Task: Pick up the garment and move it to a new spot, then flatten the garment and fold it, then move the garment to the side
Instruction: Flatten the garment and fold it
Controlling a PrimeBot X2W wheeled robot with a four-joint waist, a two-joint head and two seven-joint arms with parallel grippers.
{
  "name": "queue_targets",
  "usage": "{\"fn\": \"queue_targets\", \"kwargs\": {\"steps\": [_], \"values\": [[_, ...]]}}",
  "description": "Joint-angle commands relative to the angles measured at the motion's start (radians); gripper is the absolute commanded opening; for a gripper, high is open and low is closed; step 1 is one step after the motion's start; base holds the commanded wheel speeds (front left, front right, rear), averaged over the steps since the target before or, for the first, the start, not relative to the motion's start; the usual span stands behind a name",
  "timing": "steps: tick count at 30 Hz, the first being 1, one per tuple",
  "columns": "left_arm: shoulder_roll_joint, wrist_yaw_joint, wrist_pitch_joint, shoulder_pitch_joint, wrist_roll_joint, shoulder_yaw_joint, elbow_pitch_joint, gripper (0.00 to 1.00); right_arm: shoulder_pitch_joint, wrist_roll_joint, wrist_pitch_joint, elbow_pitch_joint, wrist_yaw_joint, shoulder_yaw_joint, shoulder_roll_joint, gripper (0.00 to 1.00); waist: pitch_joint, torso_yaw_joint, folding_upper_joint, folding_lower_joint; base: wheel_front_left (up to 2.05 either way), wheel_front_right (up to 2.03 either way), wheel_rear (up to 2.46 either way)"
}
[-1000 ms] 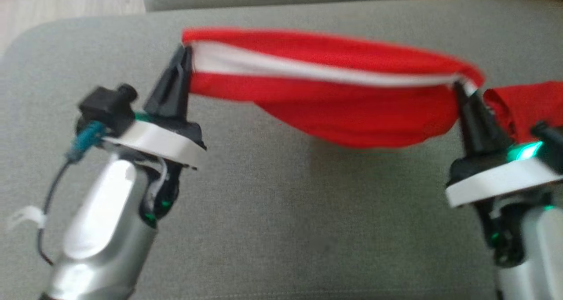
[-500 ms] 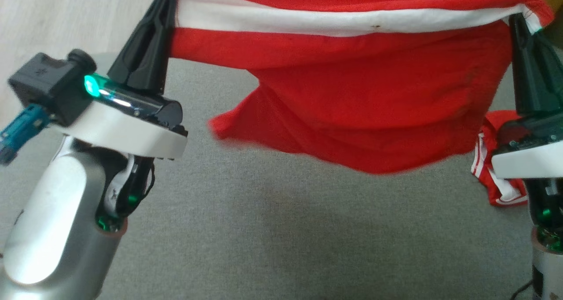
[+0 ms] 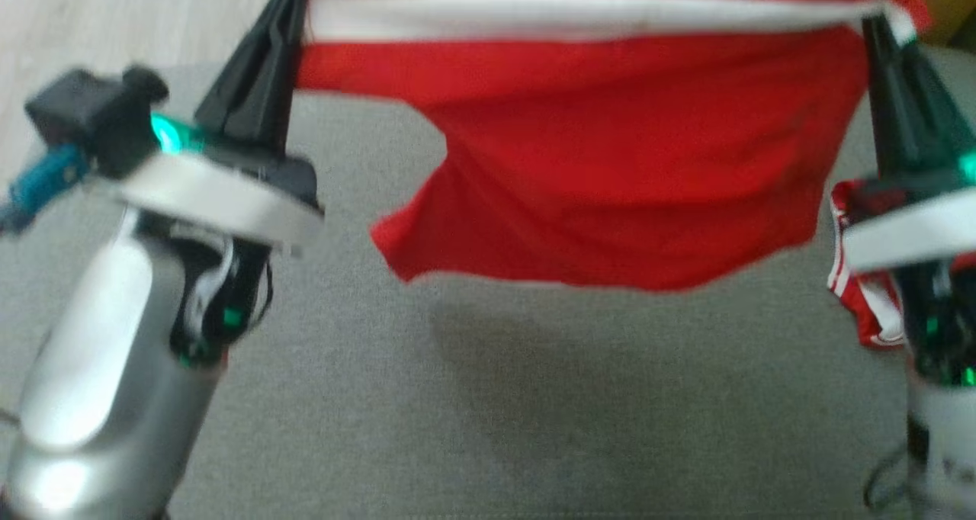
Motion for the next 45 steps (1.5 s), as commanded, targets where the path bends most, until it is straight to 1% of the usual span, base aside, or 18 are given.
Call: {"fn": "queue_targets", "kwargs": {"steps": [1, 3, 4, 6, 8, 9, 10, 12, 15, 18, 21, 23, 26, 30, 33, 39, 45], "values": [[0.007, -0.017, -0.023, -0.135, -0.009, 0.048, 0.030, 0.00, -0.126, 0.023, -0.009, 0.015, -0.001, 0.022, -0.003, 0.00, 0.040, 0.001, -0.0001, 0.0000, 0.00, 0.00, 0.00], [-0.015, -0.038, -0.050, -0.210, -0.015, 0.050, 0.118, 0.00, -0.210, 0.039, -0.022, 0.090, -0.001, 0.035, -0.003, 0.00, 0.067, 0.001, -0.0001, 0.0000, 0.00, 0.00, 0.00], [-0.015, -0.038, -0.050, -0.210, -0.015, 0.050, 0.118, 0.00, -0.210, 0.039, -0.022, 0.090, -0.001, 0.035, -0.003, 0.00, 0.067, 0.001, -0.0001, 0.0000, 0.00, 0.00, 0.00], [-0.039, -0.058, -0.085, -0.298, -0.017, 0.054, 0.226, 0.00, -0.311, 0.041, -0.044, 0.181, -0.001, 0.051, -0.007, 0.00, 0.099, 0.000, -0.0001, 0.0000, 0.00, 0.00, 0.00], [-0.066, -0.078, -0.127, -0.390, -0.016, 0.058, 0.348, 0.00, -0.416, 0.052, -0.077, 0.280, -0.001, 0.075, 0.004, 0.00, 0.127, -0.002, -0.0001, 0.0000, 0.00, 0.00, 0.00], [-0.078, -0.086, -0.148, -0.436, -0.012, 0.059, 0.412, 0.00, -0.468, 0.053, -0.096, 0.334, -0.001, 0.090, 0.009, 0.00, 0.141, -0.004, -0.0001, 0.0000, 0.00, 0.00, 0.00], [-0.101, -0.103, -0.193, -0.526, -0.005, 0.061, 0.532, 0.00, -0.569, 0.057, -0.145, 0.446, -0.001, 0.119, 0.021, 0.00, 0.164, -0.009, -0.0001, 0.0000, 0.00, 0.00, 0.00], [-0.122, -0.119, -0.226, -0.603, 0.005, 0.062, 0.644, 0.00, -0.658, 0.046, -0.209, 0.560, -0.001, 0.152, 0.028, 0.00, 0.182, -0.014, -0.0001, 0.0000, 0.00, 0.00, 0.00], [-0.155, -0.141, -0.252, -0.683, 0.018, 0.058, 0.815, 0.00, -0.753, 0.044, -0.298, 0.738, -0.001, 0.213, 0.046, 0.00, 0.200, -0.020, -0.0001, 0.0000, 0.00, 0.00, 0.00], [-0.187, -0.160, -0.260, -0.714, 0.020, 0.054, 0.965, 0.00, -0.806, 0.048, -0.368, 0.897, -0.001, 0.284, 0.058, 0.00, 0.217, -0.024, -0.0001, 0.0000, 0.00, 0.00, 0.00], [-0.209, -0.172, -0.263, -0.710, 0.016, 0.053, 1.091, 0.00, -0.826, 0.059, -0.416, 1.040, -0.001, 0.351, 0.069, 0.00, 0.241, -0.028, -0.0001, 0.0000, 0.00, 0.00, 0.00], [-0.222, -0.178, -0.264, -0.695, 0.015, 0.049, 1.158, 0.00, -0.823, 0.075, -0.438, 1.118, -0.001, 0.398, 0.077, 0.00, 0.258, -0.028, -0.0001, 0.0000, 0.00, 0.00, 0.00], [-0.238, -0.187, -0.264, -0.660, 0.013, 0.046, 1.219, 0.00, -0.794, 0.103, -0.476, 1.199, -0.001, 0.460, 0.085, 0.00, 0.281, -0.024, -0.0001, 0.0000, 0.00, 0.00, 0.00], [-0.254, -0.197, -0.264, -0.554, 0.005, 0.054, 1.216, 0.00, -0.688, 0.160, -0.523, 1.235, -0.001, 0.535, 0.090, 0.00, 0.289, -0.016, -0.0001, 0.0000, 0.00, 0.00, 0.00], [-0.255, -0.201, -0.264, -0.433, 0.006, 0.080, 1.148, 0.00, -0.577, 0.205, -0.545, 1.212, -0.001, 0.576, 0.084, 0.00, 0.282, -0.016, -0.0001, 0.0000, 0.00, 0.00, 0.00], [-0.214, -0.204, -0.264, -0.155, 0.059, 0.148, 0.924, 0.00, -0.340, 0.249, -0.562, 1.075, -0.001, 0.636, 0.026, 0.00, 0.254, -0.014, -0.0001, 0.0000, 0.00, 0.00, 0.00], [-0.189, -0.200, -0.264, 0.109, 0.131, 0.195, 0.683, 0.00, -0.126, 0.259, -0.564, 0.930, -0.001, 0.584, -0.029, 0.00, 0.190, -0.004, -0.0001, 0.0000, 0.00, 0.00, 0.00]]}}
